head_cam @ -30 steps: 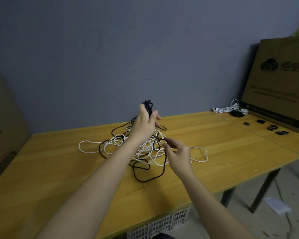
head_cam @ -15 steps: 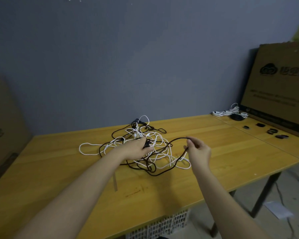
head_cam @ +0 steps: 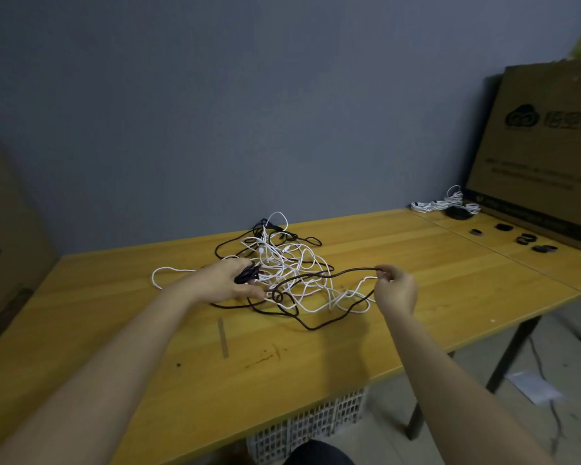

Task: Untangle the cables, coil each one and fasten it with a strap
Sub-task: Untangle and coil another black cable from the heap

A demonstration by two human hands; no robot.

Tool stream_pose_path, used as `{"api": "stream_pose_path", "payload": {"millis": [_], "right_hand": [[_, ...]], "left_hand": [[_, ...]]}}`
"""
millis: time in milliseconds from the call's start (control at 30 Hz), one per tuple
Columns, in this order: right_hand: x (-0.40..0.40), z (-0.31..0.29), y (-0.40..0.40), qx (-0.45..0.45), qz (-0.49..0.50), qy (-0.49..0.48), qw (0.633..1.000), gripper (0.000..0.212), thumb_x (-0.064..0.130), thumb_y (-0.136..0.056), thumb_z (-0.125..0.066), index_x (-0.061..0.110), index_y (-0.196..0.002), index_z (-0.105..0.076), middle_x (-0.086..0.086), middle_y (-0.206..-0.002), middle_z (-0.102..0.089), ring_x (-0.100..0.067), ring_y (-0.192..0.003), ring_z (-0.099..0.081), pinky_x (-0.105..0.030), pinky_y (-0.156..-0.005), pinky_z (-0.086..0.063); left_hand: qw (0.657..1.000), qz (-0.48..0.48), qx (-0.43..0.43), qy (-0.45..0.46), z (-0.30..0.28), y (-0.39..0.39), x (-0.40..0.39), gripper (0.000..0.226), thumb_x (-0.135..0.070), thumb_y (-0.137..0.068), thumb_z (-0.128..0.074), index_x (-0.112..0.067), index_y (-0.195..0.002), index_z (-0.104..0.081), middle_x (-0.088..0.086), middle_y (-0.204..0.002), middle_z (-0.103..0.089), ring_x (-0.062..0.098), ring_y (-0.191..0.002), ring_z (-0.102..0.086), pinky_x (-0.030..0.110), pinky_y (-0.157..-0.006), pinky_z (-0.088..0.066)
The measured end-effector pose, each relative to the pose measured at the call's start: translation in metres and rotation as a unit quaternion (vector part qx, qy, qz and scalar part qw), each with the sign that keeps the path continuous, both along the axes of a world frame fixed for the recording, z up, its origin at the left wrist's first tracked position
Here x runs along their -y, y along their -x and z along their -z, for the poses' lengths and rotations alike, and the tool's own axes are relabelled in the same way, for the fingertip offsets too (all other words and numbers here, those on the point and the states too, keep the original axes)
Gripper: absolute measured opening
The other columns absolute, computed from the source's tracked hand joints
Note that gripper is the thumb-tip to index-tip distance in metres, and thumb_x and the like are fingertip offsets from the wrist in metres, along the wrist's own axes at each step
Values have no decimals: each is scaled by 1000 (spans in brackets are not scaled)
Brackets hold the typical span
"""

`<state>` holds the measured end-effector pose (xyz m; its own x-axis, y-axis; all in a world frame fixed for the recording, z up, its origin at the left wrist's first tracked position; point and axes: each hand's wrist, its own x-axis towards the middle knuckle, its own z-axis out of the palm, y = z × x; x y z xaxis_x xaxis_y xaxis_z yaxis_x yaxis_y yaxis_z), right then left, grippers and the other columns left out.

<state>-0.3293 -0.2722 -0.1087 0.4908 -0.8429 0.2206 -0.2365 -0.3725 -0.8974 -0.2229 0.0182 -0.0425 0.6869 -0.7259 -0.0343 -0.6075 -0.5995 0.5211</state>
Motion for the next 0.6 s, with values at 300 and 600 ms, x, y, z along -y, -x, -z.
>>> {"api": "stream_pose_path", "payload": {"millis": [300, 600], "right_hand": [[-50, -13, -2, 15, -226, 185, 956, 26, 15, -97, -52, 15, -118, -67, -3, -127, -57, -16, -110, -56, -23, -89, -45], [-118, -26, 28, 83, -390, -149, 905, 17, 33, -94, -56, 21, -87, -65, 7, -71, -58, -9, -74, -57, -21, -71, -48]], "left_hand": [[996, 18, -13, 86, 15, 18, 20, 31, -39, -87, -67, -18, -71, -52, -10, -60, -45, 4, -53, -40, 18, -51, -28], [947, -44, 26, 318, -5, 35, 49, 26, -41, -86, -66, -17, -80, -56, -10, -66, -55, 6, -61, -53, 23, -60, -40]]}}
